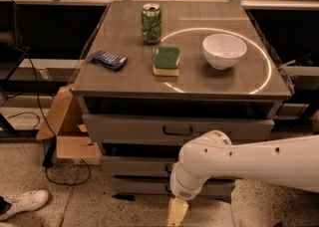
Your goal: Open middle drawer
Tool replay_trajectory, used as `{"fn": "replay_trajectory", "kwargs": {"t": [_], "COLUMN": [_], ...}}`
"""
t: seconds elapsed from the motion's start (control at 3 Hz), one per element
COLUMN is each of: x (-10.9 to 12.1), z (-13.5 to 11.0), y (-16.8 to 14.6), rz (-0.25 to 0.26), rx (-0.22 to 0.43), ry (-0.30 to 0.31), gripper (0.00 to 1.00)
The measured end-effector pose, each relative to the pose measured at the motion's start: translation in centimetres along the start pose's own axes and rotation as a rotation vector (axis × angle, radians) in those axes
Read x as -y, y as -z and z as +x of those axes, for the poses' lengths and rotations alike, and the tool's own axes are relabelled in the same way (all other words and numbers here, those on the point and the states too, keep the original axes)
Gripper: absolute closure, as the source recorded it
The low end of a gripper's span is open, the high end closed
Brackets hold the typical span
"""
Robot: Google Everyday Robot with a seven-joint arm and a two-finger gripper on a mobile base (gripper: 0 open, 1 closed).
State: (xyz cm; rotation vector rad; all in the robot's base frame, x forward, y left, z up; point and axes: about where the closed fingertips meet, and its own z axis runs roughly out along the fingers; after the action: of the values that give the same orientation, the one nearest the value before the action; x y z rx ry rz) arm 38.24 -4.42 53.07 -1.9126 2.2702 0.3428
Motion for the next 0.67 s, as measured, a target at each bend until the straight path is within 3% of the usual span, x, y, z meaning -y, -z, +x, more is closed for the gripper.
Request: {"fn": "replay_trajectory", "kwargs": {"t": [0.67], "x": [0.65], "z": [0.32], "y": [-0.99], "rz": [-0.008], "rx": [0.031], "ry": [-0.009], "gripper": [0.00]}}
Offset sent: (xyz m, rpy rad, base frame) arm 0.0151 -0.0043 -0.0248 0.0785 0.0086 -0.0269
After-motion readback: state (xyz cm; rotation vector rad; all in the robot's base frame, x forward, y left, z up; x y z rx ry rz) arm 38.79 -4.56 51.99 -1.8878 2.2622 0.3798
